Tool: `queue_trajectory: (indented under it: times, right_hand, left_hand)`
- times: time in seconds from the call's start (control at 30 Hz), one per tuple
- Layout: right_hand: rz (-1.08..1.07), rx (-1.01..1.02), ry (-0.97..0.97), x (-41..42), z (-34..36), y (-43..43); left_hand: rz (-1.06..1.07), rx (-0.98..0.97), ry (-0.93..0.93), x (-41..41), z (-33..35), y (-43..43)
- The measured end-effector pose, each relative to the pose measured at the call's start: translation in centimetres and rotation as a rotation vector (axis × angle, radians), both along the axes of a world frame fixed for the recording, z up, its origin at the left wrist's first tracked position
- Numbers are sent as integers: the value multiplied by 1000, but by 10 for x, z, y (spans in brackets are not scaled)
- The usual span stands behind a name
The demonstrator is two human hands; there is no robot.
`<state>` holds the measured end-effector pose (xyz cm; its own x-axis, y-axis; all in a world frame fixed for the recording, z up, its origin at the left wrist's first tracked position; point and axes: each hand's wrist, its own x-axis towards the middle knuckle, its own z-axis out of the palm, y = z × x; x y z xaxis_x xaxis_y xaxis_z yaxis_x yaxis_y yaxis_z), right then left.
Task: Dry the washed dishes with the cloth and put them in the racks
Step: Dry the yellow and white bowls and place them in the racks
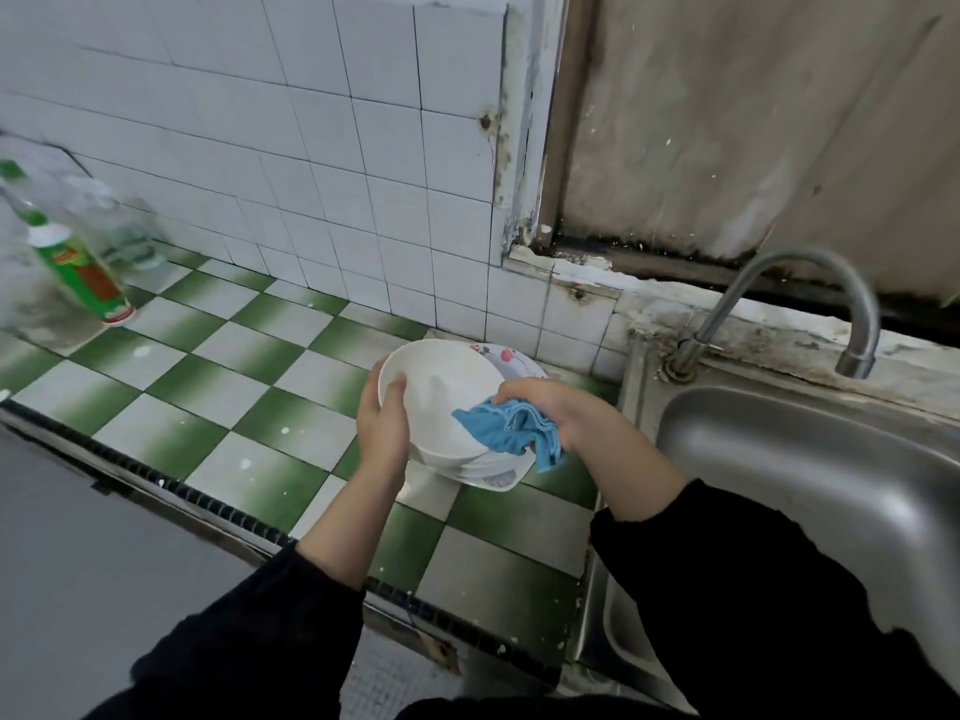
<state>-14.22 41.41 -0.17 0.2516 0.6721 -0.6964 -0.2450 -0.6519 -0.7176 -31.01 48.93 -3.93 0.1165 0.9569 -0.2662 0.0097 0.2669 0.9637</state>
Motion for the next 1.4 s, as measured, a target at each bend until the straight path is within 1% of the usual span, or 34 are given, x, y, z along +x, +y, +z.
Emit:
queue_trajectory:
  times: [0.07, 0.17, 0.23, 0.3, 0.47, 0.5, 0.6, 0.7, 0.8, 0.9, 1.0, 1.13, 1.3, 1.4]
  right_hand:
    - [22, -36, -11, 8, -1, 10]
    - [26, -85, 11, 21, -11, 20]
    - [20, -123, 9, 27, -16, 23]
    - [19, -127, -49, 32, -19, 24]
    - [7, -154, -114, 44, -29, 29]
    - [4, -167, -125, 46, -30, 30]
    - [-64, -184, -75, 52, -34, 31]
    - [-99, -181, -62, 55, -38, 26]
    - [-91, -192, -94, 55, -47, 20]
    - [-87, -202, -75, 54, -52, 12]
    - [-157, -162, -23, 54, -51, 3]
    - [-241, -82, 126, 51, -42, -6]
    - [-335, 141, 336, 35, -9, -12]
    - [-344, 339, 493, 21, 18, -13]
  left_hand:
    - [-20, 22, -12, 8, 1, 13]
    - [-52, 102, 27, 19, -3, 30]
    - [-79, 142, 102, 25, -5, 37]
    - [-82, 173, 176, 32, -7, 43]
    - [-105, 281, 346, 45, -11, 52]
    - [-118, 314, 380, 47, -11, 52]
    - [-172, 451, 474, 51, -12, 50]
    - [-197, 541, 554, 56, -14, 47]
    - [-221, 662, 664, 60, -14, 41]
    - [-268, 801, 780, 64, -18, 40]
    - [-287, 912, 880, 67, -17, 38]
    - [-280, 1067, 957, 66, -8, 31]
    - [-228, 1040, 891, 61, 12, 14]
    - [-173, 1023, 816, 55, 28, -3]
